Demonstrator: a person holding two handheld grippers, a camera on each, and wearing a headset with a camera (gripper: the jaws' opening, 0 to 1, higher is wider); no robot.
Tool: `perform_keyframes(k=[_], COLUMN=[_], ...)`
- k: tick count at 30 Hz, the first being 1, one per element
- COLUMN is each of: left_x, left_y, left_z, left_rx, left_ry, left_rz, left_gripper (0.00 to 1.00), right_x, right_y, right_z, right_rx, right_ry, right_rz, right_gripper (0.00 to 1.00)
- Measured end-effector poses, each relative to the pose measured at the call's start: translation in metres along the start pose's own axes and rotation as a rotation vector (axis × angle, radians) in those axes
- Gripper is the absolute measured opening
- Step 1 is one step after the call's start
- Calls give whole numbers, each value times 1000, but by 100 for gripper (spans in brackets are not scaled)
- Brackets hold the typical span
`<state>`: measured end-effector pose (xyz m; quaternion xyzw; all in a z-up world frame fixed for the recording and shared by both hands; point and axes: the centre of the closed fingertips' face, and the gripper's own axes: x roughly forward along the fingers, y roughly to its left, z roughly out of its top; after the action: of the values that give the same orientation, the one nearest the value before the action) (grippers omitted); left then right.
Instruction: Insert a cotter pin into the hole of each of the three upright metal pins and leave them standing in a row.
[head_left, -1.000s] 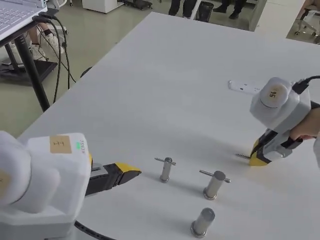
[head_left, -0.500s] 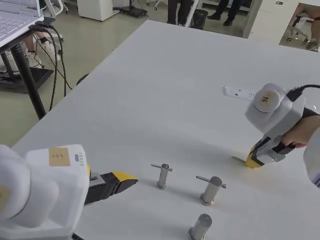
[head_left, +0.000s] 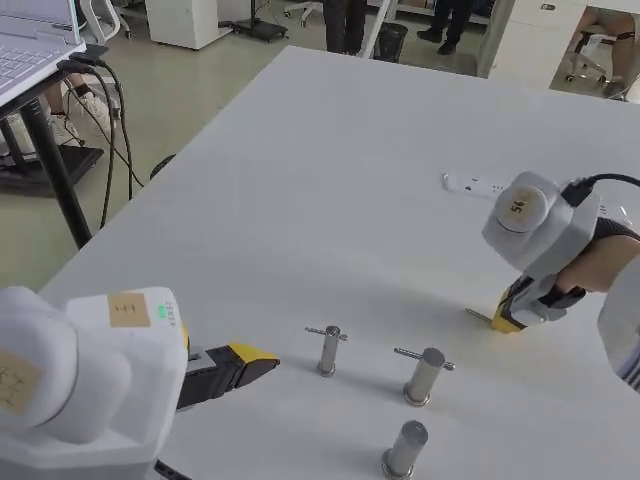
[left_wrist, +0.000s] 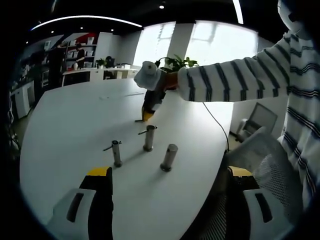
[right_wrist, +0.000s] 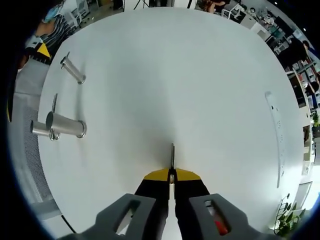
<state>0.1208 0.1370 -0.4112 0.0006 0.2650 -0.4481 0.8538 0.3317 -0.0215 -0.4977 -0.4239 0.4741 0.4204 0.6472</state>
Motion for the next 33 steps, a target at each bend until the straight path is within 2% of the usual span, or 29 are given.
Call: perform_keyframes(k=[6,13,19,21,25,33], left_x=[-1,-1,2,2,3,4], left_y=[0,-1,-6,-6,-7,-4], left_z=[-2,-1,-4,-3,1,5], left_rx=[-5,5,13,15,11,25], left_ry=[7,10,30,32,20,21], left_rz=[0,-7,-24,-28,-36,-34], left_gripper=[92,91,91,91,91,91], right_x=[-10,-34,-54,-63,-79,-102], right_y=[11,17,26,29,36,50], right_z=[-4,0,5,6,14,14], right_rx=[-4,-20,-39,-42,-2,-10], right_ry=[-13,-62,-104,-123,-211,-270], right_rz=[13,-18,-39,-53,-72,-129], right_gripper=[0,0,0,0,0,0])
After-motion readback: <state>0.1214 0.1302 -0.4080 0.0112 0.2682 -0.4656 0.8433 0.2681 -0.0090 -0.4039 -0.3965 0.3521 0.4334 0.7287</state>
